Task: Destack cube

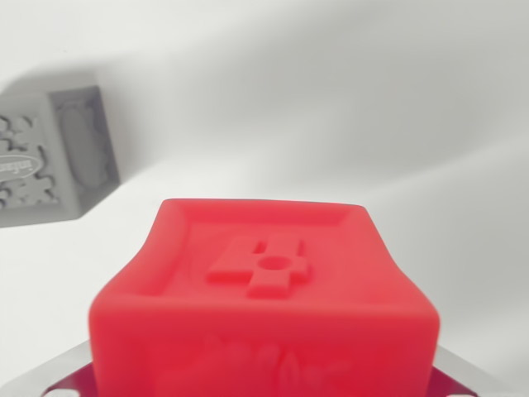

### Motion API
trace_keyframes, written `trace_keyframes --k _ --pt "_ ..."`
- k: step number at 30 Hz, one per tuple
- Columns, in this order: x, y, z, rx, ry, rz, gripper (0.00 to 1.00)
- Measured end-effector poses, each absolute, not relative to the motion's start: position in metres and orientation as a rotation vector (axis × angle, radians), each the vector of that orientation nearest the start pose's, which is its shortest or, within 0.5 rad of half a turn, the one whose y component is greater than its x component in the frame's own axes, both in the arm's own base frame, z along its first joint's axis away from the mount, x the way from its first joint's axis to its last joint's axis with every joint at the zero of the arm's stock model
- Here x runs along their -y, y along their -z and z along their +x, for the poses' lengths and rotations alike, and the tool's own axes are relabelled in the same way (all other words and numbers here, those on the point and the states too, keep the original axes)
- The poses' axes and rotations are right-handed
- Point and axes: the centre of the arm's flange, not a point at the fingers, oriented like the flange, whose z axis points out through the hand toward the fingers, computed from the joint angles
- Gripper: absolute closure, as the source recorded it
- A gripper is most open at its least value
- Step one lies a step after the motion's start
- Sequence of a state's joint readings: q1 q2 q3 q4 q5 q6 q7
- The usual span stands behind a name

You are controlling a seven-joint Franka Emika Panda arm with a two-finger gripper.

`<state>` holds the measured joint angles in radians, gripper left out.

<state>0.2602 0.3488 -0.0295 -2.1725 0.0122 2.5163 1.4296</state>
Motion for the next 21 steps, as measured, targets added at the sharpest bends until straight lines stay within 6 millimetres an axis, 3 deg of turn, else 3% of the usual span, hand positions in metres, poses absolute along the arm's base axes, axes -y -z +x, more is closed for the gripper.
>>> trace_keyframes --k 21 --pt "-0.101 -0.207 0.531 -1.843 -0.001 -2.550 1.00"
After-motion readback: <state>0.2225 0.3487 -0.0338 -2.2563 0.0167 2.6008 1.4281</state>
